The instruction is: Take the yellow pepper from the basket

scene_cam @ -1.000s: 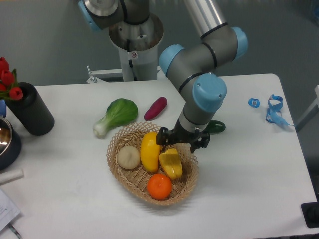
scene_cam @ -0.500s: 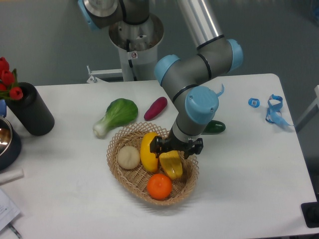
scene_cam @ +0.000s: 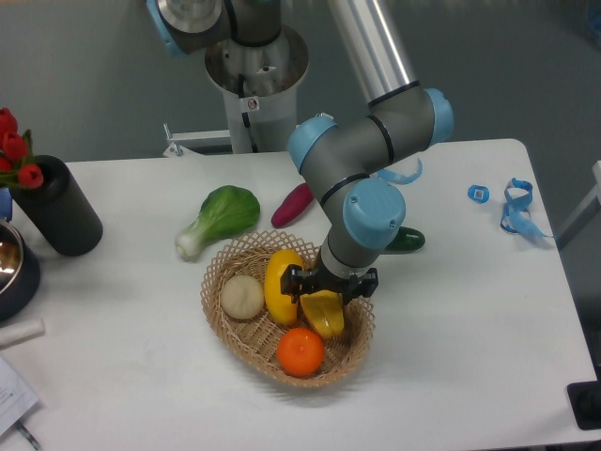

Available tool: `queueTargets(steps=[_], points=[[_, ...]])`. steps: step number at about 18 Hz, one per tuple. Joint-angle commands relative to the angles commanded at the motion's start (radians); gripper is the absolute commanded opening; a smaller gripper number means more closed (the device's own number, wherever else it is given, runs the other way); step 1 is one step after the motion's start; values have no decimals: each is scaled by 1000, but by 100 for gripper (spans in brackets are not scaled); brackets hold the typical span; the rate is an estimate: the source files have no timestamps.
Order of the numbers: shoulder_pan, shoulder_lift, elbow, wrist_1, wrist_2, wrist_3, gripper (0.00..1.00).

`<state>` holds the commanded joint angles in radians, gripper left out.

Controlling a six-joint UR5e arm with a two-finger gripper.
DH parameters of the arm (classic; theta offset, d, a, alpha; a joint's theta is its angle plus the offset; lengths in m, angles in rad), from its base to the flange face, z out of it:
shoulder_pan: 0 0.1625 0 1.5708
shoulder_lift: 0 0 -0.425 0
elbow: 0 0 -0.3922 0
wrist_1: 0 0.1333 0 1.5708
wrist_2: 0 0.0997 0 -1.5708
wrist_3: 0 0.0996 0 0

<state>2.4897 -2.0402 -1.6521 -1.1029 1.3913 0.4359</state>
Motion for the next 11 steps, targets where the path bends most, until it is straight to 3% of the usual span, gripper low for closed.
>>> queueTargets(steps=[1, 3, 7, 11], points=[[0, 0, 0, 0, 0, -17, 47], [-2, -3, 2, 0, 0, -29, 43], [-2, 0, 3, 0, 2, -45, 12], [-2, 11, 20, -5, -3, -42, 7]])
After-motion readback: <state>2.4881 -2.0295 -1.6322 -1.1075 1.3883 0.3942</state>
